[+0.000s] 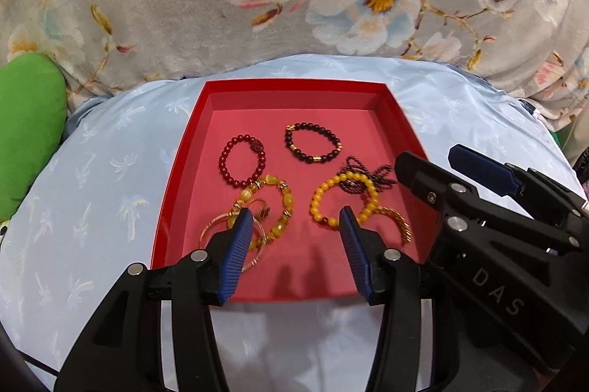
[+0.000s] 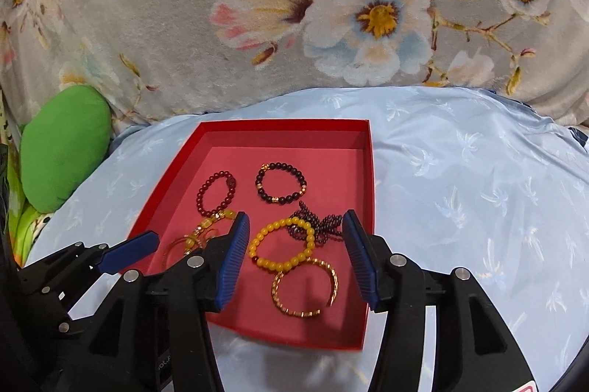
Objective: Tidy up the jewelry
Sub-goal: 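Open both tools to release the items and pull back, then move the right tool to a gold hoop earring and close on it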
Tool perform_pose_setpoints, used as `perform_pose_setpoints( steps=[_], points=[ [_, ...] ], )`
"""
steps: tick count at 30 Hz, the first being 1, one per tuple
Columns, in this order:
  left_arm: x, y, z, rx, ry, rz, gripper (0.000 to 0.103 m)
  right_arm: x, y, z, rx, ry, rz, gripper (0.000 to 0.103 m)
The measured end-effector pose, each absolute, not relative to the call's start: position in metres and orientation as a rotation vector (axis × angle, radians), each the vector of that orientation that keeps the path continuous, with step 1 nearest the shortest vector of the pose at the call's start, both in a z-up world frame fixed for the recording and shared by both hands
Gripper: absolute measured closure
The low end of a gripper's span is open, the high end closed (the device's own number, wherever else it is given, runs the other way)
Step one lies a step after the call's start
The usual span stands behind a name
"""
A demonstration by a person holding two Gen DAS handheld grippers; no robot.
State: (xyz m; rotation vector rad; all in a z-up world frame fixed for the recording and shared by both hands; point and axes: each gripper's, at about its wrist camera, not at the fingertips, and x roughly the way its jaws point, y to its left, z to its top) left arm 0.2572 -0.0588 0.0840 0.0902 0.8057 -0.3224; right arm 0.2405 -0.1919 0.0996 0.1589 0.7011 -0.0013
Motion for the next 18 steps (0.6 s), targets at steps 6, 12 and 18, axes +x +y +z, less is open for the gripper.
perform_pose_setpoints(
  steps=[6,12,18],
  points=[
    [0.220,-0.054,0.094,0.077,0.800,-0.338,0.056,0.201,-0.187,0.110,0.164,0.692,0.004,0.050],
    [0.173,-0.046,0.096,0.068,0.808,-0.351,0.056,0.156,-0.179,0.113,0.153,0.695,0.008,0.050],
    [0.125,-0.034,0.084,0.043,0.833,-0.351,0.055,0.103,-0.172,0.104,0.140,0.709,0.007,0.050]
  ],
)
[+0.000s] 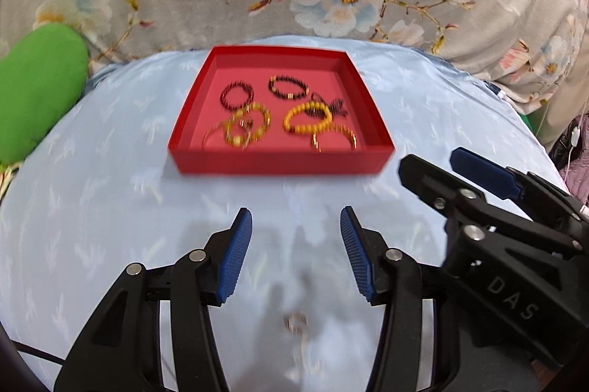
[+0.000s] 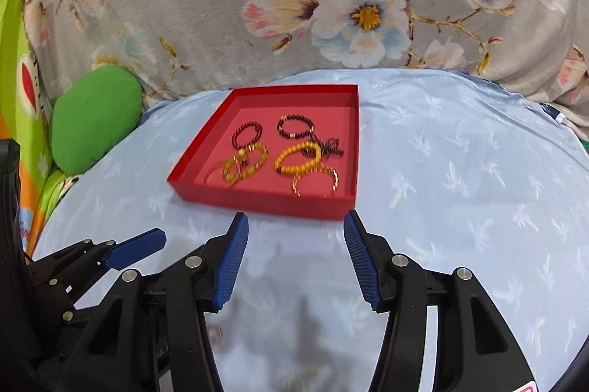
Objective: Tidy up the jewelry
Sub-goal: 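Move the right tool to a gold hoop earring and close on it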
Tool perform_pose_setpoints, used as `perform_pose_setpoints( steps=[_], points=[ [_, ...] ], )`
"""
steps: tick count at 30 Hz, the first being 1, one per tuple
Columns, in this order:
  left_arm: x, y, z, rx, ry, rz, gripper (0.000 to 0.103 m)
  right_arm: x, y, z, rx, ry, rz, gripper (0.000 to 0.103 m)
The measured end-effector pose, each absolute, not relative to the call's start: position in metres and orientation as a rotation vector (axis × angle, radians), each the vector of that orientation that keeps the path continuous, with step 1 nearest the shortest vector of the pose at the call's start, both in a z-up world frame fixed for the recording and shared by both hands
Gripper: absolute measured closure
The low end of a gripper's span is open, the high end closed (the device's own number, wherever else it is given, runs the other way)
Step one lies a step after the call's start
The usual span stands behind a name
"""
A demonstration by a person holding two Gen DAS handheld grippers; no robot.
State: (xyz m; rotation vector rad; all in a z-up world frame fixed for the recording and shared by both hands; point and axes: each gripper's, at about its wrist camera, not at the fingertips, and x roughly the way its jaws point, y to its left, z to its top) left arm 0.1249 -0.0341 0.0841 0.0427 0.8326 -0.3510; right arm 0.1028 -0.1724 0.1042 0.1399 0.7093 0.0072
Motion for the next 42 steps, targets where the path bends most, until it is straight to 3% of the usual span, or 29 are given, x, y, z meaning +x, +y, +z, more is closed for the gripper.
perform_pose_setpoints(
  steps=[12,26,37,42],
  points=[
    [0.049,-0.022,0.043,0.101,0.885,-0.334,0.055,0.019,-0.167,0.061,0.123,0.792,0.008,0.050],
    [0.026,0.008,0.017,0.080,0.932,-0.296,0.055,0.001,-0.161,0.021,0.120,0.875,0.020,0.053],
    [0.030,0.014,0.013,0.069,0.946,-0.275,0.055,0.007,-0.150,0.005,0.073,0.907,0.017,0.070],
    [0.033,0.014,0.012,0.063,0.951,-0.271,0.055,0.007,-0.144,0.005,0.033,0.900,0.016,0.085]
  ],
)
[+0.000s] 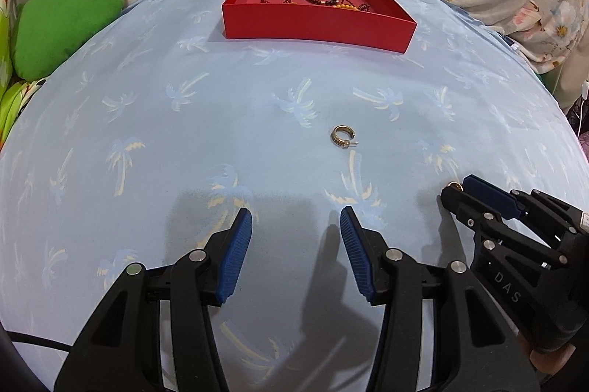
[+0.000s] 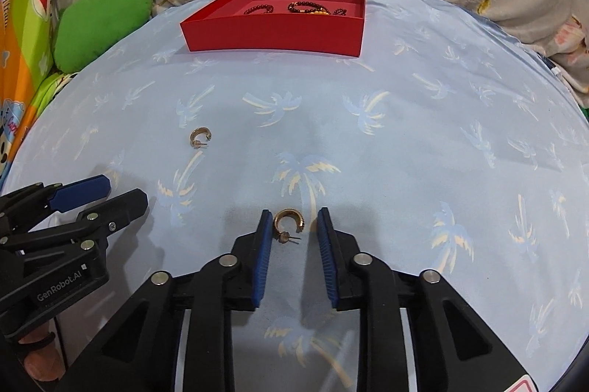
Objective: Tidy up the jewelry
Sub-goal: 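Move the right tool to a gold hoop earring and close on it, then grasp the last hoop earring with the left tool while the right tool holds its earring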
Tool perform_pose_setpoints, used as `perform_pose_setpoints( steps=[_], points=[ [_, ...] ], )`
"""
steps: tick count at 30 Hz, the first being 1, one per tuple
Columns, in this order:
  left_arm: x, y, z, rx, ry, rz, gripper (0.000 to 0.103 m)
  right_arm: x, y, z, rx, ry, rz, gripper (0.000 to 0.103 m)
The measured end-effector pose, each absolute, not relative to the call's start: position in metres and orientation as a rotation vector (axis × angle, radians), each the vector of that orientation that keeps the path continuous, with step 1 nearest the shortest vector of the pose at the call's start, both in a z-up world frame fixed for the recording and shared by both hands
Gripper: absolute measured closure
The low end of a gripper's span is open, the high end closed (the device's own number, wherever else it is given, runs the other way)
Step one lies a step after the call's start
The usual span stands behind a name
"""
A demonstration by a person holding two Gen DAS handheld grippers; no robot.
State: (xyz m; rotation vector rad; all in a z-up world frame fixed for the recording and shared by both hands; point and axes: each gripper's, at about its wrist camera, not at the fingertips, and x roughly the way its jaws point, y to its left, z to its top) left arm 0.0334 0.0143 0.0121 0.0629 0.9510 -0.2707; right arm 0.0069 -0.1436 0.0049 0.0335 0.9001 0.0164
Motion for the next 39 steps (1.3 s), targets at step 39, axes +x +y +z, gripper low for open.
perform_pose_setpoints(
  steps=[39],
  points=[
    [0.089,-0.032,0.010,0.087,0.945,-0.307,0.086,0.024,-0.170,0.008,0.139,0.903,0.012,0.087]
  ],
)
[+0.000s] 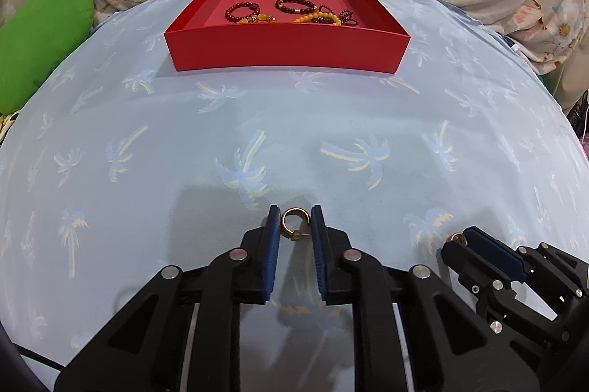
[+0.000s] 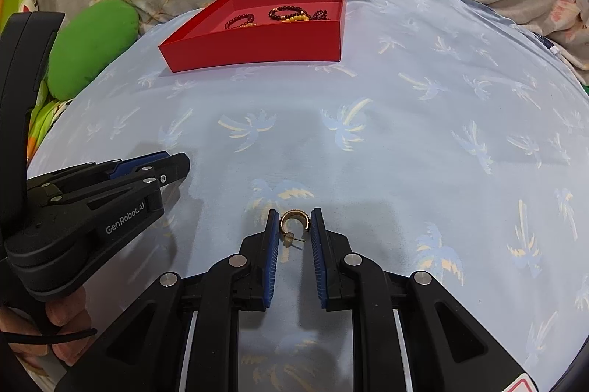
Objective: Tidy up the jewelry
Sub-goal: 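Grasp the last hoop earring with the left tool while the right tool holds its earring, then carry both earrings over the red box and lower them inside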
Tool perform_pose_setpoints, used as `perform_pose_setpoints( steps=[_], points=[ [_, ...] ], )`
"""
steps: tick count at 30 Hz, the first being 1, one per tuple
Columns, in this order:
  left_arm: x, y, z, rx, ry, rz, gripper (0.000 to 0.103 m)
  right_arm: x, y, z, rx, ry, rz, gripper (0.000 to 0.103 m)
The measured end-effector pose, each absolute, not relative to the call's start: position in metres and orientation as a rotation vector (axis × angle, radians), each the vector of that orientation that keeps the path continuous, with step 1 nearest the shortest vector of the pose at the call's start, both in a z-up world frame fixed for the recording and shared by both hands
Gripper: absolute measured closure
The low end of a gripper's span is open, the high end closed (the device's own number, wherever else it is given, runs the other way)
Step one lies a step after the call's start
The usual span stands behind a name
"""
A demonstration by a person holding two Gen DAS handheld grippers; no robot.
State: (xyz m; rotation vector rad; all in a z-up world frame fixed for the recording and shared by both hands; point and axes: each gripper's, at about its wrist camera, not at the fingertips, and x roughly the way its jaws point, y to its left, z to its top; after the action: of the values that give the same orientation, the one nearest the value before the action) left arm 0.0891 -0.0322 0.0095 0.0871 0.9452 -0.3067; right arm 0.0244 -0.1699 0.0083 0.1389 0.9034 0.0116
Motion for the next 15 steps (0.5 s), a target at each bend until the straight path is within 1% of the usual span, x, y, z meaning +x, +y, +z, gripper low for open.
perform_pose_setpoints(
  steps=[8,15],
  points=[
    [0.083,-0.027,0.010,0.065,0.957,-0.311,0.086,0.020,-0.170,0.013,0.143,0.891,0.016,0.087],
    [0.072,-0.008,0.019,0.011,0.961,-0.307,0.086,0.014,-0.165,0.029,0.139,0.856,0.031,0.087]
  ],
)
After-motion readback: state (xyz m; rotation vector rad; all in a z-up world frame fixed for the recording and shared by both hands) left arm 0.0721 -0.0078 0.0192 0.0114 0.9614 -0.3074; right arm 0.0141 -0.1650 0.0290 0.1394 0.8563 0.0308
